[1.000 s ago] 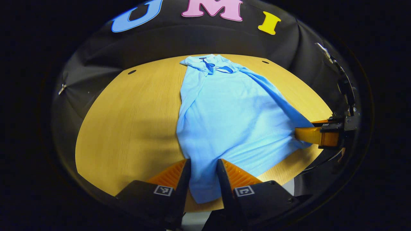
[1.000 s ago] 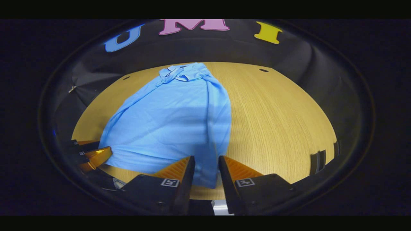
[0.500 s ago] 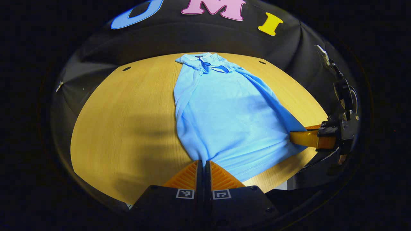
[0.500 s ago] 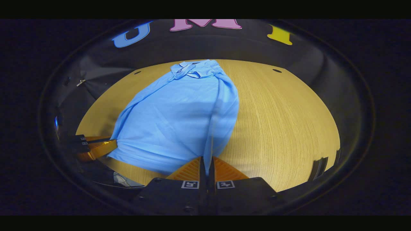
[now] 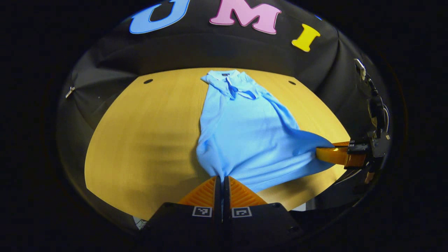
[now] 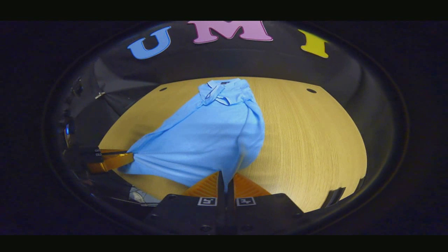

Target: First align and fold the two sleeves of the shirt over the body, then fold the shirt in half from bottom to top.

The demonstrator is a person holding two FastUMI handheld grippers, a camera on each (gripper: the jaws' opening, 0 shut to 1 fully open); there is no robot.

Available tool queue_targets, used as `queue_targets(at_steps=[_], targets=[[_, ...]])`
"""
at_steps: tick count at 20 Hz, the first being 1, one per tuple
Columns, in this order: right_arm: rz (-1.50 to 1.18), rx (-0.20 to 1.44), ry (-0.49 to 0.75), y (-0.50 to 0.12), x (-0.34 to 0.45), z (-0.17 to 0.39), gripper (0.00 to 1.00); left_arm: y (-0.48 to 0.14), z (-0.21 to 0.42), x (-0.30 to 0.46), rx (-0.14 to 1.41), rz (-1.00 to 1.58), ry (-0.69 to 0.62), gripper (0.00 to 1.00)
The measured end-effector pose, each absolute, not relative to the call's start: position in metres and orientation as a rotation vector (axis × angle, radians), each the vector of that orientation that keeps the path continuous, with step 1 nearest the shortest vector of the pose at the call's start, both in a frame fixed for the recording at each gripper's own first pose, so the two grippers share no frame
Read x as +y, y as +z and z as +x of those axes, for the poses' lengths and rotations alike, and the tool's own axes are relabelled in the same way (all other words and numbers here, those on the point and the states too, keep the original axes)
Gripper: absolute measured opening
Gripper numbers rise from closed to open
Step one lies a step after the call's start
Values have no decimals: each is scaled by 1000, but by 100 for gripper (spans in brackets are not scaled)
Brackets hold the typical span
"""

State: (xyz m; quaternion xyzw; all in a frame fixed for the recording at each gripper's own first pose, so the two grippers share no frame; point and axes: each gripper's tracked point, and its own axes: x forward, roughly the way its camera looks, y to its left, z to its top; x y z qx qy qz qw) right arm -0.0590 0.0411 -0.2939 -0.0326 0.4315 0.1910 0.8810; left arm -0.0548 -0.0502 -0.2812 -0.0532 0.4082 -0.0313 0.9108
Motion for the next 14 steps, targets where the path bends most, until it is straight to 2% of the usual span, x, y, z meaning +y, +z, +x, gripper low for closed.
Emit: queue_targets(at_steps=[2,3,4,5,6,8,11,12,14], targets=[[-36,870,407,-272,49,-36,0,-258,-33,-42,808,-104,-58,6],[-23,854,411,-262,53,-23,0,-245,-21,-38,794,-101,-55,6],[-12,835,417,-250,57,-9,5,-233,-8,-35,778,-98,-55,6],[-10,820,421,-241,60,4,0,-224,3,-32,765,-97,-54,6],[-6,801,426,-231,64,21,11,-213,16,-30,745,-95,-56,6],[-3,769,436,-215,71,50,0,-195,43,-25,716,-89,-54,6],[-7,726,457,-197,83,91,0,-174,85,-19,681,-84,-49,6],[-12,712,462,-191,86,105,11,-167,99,-17,668,-81,-46,6],[-9,682,471,-181,95,134,0,-157,128,-10,642,-70,-38,6]])
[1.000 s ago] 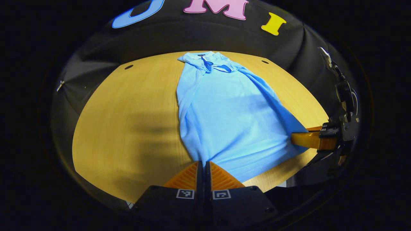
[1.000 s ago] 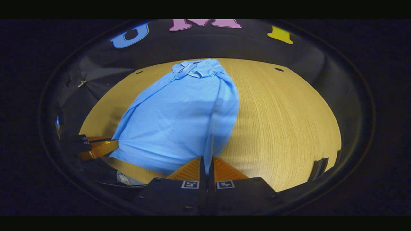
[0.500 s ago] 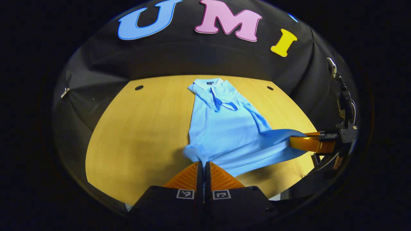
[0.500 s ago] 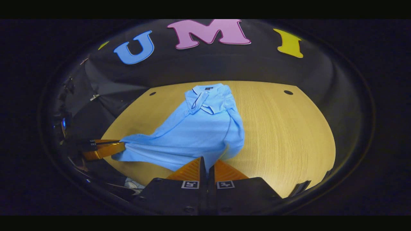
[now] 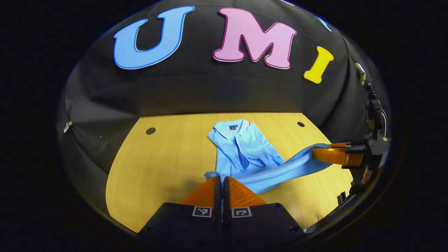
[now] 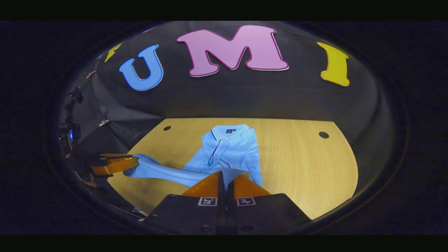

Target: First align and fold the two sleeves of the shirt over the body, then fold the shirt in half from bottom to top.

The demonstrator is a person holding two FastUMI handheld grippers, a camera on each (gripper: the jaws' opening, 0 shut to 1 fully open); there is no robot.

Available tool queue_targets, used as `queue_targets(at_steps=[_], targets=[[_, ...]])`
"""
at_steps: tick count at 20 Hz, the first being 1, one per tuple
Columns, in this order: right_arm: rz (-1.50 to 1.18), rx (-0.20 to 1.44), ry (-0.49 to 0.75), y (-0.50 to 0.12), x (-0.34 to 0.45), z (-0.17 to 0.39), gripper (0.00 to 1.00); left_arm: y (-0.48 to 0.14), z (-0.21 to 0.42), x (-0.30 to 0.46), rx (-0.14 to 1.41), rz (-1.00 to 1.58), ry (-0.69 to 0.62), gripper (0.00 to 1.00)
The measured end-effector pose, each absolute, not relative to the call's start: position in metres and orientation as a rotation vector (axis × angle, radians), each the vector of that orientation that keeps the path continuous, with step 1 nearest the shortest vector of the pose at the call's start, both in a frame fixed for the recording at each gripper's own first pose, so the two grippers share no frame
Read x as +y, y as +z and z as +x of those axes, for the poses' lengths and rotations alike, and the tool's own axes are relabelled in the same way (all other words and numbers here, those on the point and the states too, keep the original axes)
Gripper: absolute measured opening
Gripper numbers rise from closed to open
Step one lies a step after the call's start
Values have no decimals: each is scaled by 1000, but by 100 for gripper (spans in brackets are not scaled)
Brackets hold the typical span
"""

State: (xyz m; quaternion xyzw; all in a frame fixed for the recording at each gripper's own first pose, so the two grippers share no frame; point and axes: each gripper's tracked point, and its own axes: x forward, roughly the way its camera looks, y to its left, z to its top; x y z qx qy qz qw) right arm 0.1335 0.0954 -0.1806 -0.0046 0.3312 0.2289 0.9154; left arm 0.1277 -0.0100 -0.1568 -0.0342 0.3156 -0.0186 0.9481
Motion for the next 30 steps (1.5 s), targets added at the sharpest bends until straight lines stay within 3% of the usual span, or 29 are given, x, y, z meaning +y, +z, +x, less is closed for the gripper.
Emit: queue_targets(at_steps=[3,5,6,8,12,13,15,16,20,21,22,23,24,25,26,27,28,29,30], targets=[[14,645,467,-172,107,182,7,-146,172,-1,613,-50,-31,6],[22,622,456,-170,112,213,5,-143,201,3,596,-39,-31,11],[27,615,451,-171,115,228,5,-145,215,5,589,-33,-31,6],[30,605,443,-174,120,258,0,-145,246,10,575,-24,-25,6],[39,600,425,-195,127,318,11,-160,313,17,561,-35,-6,6],[34,602,422,-203,128,334,5,-168,331,19,562,-35,-3,6],[32,611,413,-220,131,363,5,-186,364,23,560,-25,-6,11],[41,618,405,-229,133,377,5,-196,378,25,567,-14,-8,6],[57,651,365,-277,136,427,5,-228,435,32,547,34,-7,6],[56,654,354,-288,138,438,0,-236,449,33,530,46,-13,6],[51,647,341,-299,137,448,5,-245,459,34,522,61,-18,6],[46,643,326,-309,135,455,0,-254,468,33,513,74,-24,6],[43,638,315,-317,133,458,5,-262,477,33,501,76,-30,6],[33,640,306,-322,131,458,0,-266,484,31,481,64,-28,6],[20,644,305,-327,131,456,5,-270,489,33,462,44,-14,6],[5,645,311,-329,131,453,4,-270,488,37,446,30,12,6],[-14,638,319,-327,131,450,12,-271,485,40,440,10,19,17],[-25,618,325,-324,132,450,7,-267,483,41,431,-5,32,17],[-34,595,325,-314,131,445,28,-267,482,41,425,-27,40,24]])
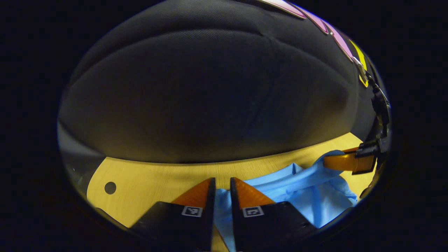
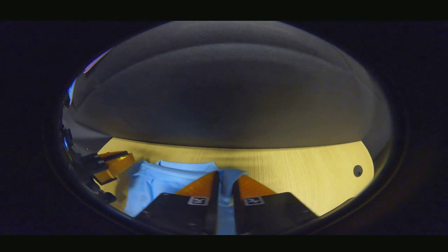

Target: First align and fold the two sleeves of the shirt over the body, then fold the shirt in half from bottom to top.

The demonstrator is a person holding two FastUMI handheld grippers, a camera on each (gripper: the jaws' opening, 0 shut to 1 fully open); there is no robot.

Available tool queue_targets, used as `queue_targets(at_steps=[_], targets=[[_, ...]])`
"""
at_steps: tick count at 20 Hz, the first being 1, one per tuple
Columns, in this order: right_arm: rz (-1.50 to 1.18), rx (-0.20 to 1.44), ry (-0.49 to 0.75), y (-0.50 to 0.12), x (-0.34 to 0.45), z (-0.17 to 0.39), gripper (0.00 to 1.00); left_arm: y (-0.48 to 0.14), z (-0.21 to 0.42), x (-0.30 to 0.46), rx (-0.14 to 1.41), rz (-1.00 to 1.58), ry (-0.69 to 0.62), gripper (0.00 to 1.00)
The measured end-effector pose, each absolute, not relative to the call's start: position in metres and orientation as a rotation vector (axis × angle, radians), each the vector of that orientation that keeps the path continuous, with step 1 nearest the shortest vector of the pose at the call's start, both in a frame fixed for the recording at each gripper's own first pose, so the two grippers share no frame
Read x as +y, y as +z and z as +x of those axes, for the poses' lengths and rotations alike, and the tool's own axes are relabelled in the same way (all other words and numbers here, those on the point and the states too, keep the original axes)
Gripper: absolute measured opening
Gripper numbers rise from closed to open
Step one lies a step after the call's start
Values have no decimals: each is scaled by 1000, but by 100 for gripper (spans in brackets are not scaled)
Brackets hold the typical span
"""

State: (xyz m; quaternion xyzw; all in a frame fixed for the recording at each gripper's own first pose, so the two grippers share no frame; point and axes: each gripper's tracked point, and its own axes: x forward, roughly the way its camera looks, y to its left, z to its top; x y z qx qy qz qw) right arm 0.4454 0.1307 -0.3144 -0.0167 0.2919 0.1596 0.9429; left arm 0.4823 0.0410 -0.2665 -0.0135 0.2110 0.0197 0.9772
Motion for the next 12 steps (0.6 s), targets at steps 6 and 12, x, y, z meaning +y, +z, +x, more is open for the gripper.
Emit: queue_targets(at_steps=[6,12], targets=[[-81,430,269,-237,107,390,96,-181,405,52,287,-66,91,98],[-74,309,201,-145,79,288,96,-86,276,48,139,-110,90,98]])
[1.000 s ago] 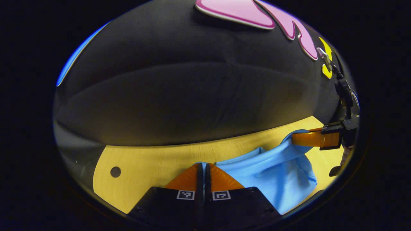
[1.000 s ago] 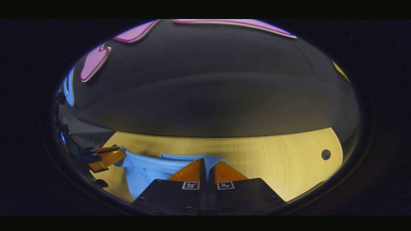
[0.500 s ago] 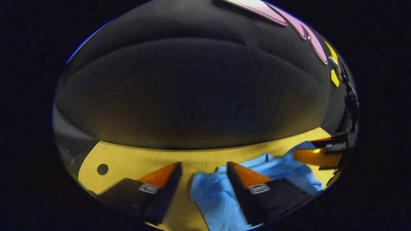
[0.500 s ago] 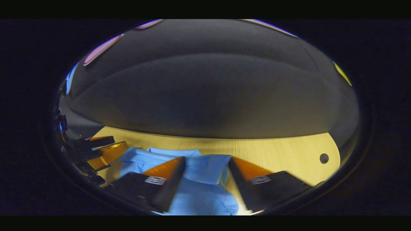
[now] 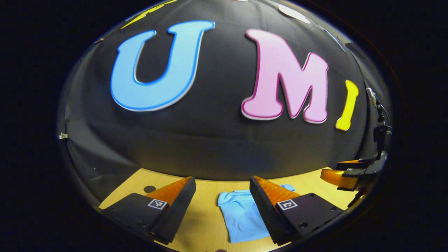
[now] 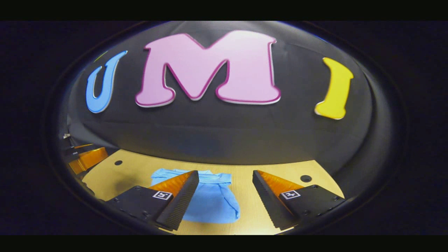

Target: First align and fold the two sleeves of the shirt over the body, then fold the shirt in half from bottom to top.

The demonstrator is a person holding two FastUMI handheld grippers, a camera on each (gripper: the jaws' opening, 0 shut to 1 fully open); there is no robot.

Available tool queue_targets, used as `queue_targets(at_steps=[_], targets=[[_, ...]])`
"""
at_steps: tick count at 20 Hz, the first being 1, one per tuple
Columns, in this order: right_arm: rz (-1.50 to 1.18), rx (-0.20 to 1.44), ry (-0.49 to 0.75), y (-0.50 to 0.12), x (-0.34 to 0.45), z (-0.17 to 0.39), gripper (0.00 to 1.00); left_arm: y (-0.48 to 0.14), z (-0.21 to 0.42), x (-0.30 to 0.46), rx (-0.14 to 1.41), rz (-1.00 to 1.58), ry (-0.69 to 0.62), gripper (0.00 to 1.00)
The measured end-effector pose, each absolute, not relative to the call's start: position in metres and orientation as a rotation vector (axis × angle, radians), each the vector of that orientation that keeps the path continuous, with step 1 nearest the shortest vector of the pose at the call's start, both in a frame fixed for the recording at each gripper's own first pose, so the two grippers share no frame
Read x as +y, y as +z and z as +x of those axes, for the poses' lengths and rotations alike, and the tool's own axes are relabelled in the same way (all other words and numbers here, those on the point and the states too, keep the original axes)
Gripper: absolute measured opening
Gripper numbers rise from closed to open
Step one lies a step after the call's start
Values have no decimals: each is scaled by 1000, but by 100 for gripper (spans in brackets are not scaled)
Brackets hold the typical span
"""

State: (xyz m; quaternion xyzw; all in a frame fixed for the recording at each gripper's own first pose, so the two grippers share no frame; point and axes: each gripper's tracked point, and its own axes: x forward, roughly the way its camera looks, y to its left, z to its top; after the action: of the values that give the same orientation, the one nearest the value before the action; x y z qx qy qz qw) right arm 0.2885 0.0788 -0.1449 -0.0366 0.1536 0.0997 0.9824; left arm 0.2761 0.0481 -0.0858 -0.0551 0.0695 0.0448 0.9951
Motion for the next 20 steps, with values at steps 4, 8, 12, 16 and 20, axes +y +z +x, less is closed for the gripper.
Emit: queue_targets(at_steps=[4,8,12,16,20], targets=[[-125,208,171,-79,54,198,95,-43,170,46,68,-97,103,98],[-111,145,161,-35,46,105,96,-25,75,37,62,-112,71,98],[-75,123,185,-10,49,27,96,-10,4,40,49,-128,67,98],[-26,94,215,8,56,-33,96,3,-48,41,33,-144,78,98],[-3,84,207,17,54,-79,96,25,-93,31,-10,-68,61,98]])
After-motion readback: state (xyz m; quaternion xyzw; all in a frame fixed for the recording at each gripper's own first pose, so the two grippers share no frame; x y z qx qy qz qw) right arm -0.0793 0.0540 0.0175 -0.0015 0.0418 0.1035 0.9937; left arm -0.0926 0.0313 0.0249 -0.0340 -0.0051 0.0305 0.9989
